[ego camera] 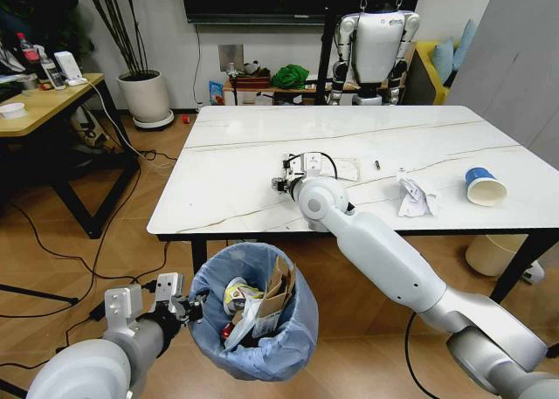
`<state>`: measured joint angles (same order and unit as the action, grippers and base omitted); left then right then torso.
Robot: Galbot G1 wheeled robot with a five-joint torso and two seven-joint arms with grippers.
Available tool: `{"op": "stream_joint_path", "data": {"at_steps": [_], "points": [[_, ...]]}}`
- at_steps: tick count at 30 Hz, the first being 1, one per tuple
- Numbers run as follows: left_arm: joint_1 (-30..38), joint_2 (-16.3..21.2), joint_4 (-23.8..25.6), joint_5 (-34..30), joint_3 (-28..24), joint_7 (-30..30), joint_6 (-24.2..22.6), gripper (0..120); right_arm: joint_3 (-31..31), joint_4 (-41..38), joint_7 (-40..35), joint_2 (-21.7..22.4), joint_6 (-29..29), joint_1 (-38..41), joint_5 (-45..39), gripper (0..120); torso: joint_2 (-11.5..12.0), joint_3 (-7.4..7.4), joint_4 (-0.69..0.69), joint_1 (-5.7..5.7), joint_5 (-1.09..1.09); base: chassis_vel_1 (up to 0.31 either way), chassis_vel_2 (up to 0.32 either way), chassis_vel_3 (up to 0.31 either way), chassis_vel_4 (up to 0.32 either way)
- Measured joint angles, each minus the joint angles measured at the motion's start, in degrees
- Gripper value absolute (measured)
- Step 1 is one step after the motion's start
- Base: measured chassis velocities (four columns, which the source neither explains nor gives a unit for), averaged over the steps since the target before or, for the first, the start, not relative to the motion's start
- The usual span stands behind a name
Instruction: Pick up the trash bin and place the trash from the table into it.
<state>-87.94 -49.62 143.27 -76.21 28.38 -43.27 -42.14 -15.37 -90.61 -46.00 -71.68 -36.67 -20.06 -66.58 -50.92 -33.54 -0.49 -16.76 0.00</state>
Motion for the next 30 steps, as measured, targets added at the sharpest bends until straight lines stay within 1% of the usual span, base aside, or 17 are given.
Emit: {"op": "stream_joint_path", "data": {"at_steps": [2, 4, 5, 7, 8, 9, 10, 12, 15, 16, 19, 20, 23, 25, 27, 28, 30], "points": [[-0.05, 0.16, -0.02, -0.13, 0.13, 0.0, 0.0, 0, -0.02, 0.17, -0.03, -0.25, 0.48, -0.23, 0.79, 27, 0.0, 0.0, 0.0, 0.0, 0.0, 0.0, 0.0, 0.0, 0.0], [-0.05, 0.21, -0.02, -0.16, 0.13, 0.0, 0.0, 0, 0.0, 0.05, -0.09, -0.27, 0.54, -0.29, 0.78, 25, 0.0, 0.0, 0.0, 0.0, 0.0, 0.0, 0.0, 0.0, 0.0], [-0.02, 0.26, -0.02, -0.2, 0.14, 0.0, 0.0, 0, 0.08, -0.44, -0.19, -0.2, 0.61, -0.34, 0.72, 16, 0.0, 0.0, 0.0, 0.0, 0.0, 0.0, 0.0, 0.0, 0.0], [0.0, 0.27, -0.03, -0.2, 0.14, 0.0, 0.0, 0, 0.12, -0.79, -0.21, -0.08, 0.62, -0.37, 0.68, 14, 0.0, 0.0, 0.0, 0.0, 0.0, 0.0, 0.0, 0.0, 0.0], [0.03, 0.28, -0.03, -0.21, 0.12, 0.0, 0.0, 0, 0.22, -1.33, -0.25, 0.15, 0.63, -0.45, 0.63, 9, 0.0, 0.0, 0.0, 0.0, 0.0, 0.0, 0.0, 0.0, 0.0], [0.03, 0.29, -0.03, -0.21, 0.11, 0.0, 0.0, 0, 0.26, -1.51, -0.26, 0.23, 0.64, -0.48, 0.62, 7, 0.0, 0.0, 0.0, 0.0, 0.0, 0.0, 0.0, 0.0, 0.0], [0.06, 0.31, -0.03, -0.21, 0.06, 0.0, 0.0, 0, 0.62, -3.12, -0.34, 0.85, 0.71, -0.7, 0.59, 0, 0.0, 0.0, 0.0, 0.0, 0.0, 0.0, 0.0, 0.0, 0.0], [0.09, 0.31, -0.03, -0.21, 0.06, 0.0, 0.0, 0, 1.05, -4.48, -0.34, 1.36, 0.78, -0.87, 0.52, 0, 0.0, 0.0, 0.0, 0.0, 0.0, 0.0, 0.0, 0.0, 0.0], [0.19, 0.31, -0.03, -0.23, 0.29, 0.0, 0.0, 0, 2.67, -9.56, -0.18, 3.27, 1.37, -1.07, -1.12, 0, 0.0, 0.0, 0.0, 0.0, 0.01, 0.0, 0.0, 0.0, 0.0], [0.19, 0.31, -0.03, -0.23, 0.29, 0.0, 0.0, 0, 2.67, -9.56, -0.18, 3.27, 1.37, -1.07, -1.12, 0, 0.0, 0.0, 0.0, 0.0, 0.01, 0.0, 0.0, 0.0, 0.0], [0.2, 0.19, -0.03, -0.33, 0.73, -0.01, 0.0, 0, 4.28, -16.15, 2.85, 8.35, 1.96, -1.14, -3.94, 0, 0.0, 0.0, 0.0, 0.0, 0.0, 0.0, 0.0, 0.0, 0.0], [0.2, 0.19, -0.03, -0.33, 0.73, -0.01, 0.0, 0, 4.28, -16.15, 2.85, 8.35, 1.96, -1.14, -3.94, 0, 0.0, 0.0, 0.0, 0.0, 0.0, 0.0, 0.0, 0.0, 0.0], [0.28, 0.01, -0.03, -0.4, 0.63, -0.03, 0.0, 0, 4.97, -23.08, 4.7, 13.07, 2.21, -2.2, -6.99, 0, 0.0, 0.0, -0.01, 0.0, 0.02, 0.0, 0.0, 0.0, 0.0], [0.32, 0.01, -0.03, -0.41, 0.55, -0.05, 0.0, 0, 5.09, -24.54, 5.27, 13.86, 2.23, -2.6, -7.36, 0, 0.0, 0.0, -0.01, 0.0, 0.01, 0.0, 0.0, 0.0, 0.0], [0.47, 0.02, -0.03, -0.47, 0.55, -0.11, 0.0, 0, 6.07, -29.97, 9.07, 16.74, 2.64, -4.75, -7.91, 0, 0.0, 0.0, 0.01, 0.0, 0.01, 0.0, 0.0, 0.0, 0.0], [0.53, 0.15, -0.04, -0.64, 0.83, -0.22, 0.0, 0, 7.54, -33.32, 13.14, 18.69, 3.76, -6.74, -7.91, 0, 0.0, 0.0, 0.01, 0.0, 0.01, 0.0, 0.0, 0.0, 0.0], [0.57, 0.24, -0.03, -0.73, 0.99, -0.3, 0.0, 0, 8.55, -34.85, 15.05, 19.68, 4.11, -7.71, -7.91, 0, 0.0, 0.0, 0.0, 0.0, 0.01, 0.0, 0.0, 0.0, 0.0]]}}
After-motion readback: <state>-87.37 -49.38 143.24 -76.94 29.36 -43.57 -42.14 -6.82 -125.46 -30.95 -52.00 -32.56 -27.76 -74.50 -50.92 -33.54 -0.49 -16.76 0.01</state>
